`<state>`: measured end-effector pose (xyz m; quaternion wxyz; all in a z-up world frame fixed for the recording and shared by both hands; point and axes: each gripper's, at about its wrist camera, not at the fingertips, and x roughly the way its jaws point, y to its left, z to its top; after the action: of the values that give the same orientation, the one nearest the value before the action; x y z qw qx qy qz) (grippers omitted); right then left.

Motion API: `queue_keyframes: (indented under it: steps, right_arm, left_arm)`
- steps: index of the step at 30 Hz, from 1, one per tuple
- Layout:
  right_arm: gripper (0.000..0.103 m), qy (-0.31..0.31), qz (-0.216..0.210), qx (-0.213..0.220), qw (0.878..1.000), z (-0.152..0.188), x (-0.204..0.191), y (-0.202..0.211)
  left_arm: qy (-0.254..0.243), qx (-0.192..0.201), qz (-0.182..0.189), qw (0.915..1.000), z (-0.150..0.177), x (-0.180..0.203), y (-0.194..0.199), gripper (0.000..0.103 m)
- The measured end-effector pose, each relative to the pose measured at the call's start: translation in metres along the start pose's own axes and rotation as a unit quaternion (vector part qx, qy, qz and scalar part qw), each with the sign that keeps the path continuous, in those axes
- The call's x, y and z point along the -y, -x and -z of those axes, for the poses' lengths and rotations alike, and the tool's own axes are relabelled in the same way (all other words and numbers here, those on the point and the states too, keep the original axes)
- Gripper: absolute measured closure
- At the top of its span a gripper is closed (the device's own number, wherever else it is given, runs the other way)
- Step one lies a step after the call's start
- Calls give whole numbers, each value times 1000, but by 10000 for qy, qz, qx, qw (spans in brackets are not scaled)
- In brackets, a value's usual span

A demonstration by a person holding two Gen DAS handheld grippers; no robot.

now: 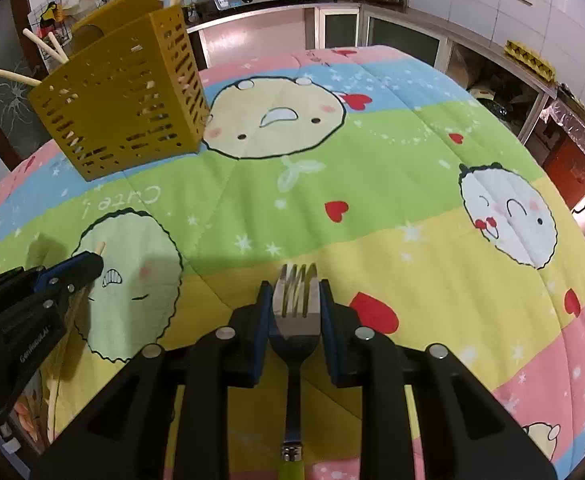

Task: Organize utensils
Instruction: 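Close the left tool on a wooden chopstick while the right tool holds the fork, then lift the chopstick over the yellow holder while the right tool carries the fork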

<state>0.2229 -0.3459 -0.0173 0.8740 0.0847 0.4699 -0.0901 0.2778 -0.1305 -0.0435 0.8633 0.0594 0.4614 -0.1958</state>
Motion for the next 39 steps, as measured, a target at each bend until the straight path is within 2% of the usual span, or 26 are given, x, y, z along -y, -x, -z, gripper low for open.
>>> queue_keyframes:
  steps: [4,13,18,24,31,39]
  right_arm:
    - [80,-30,-92,180,9998,-1,-2,10]
    - [80,-26,-289,747,9968,-18,-13,36]
    - [80,-34,-424,1141,9926,-30,-19,49]
    - [80,-46,-540,1584,9859,-44,-24,62]
    - [80,39,-649,2030,9770,-56,-33,72]
    - [80,63,-739,2342,9694,-68,-40,73]
  left_arm:
    - [112,244,53,9996,-3,-5,17,99]
    - [278,1035,-193,9941,-19,-21,67,99]
    - [309,1465,-391,9880,-27,-27,93,99]
    - [365,2018,-613,9768,-35,-33,124,99]
    - [439,2402,-651,9675,-44,-39,142,99]
    - [578,2750,-576,9580,-49,-48,150,99]
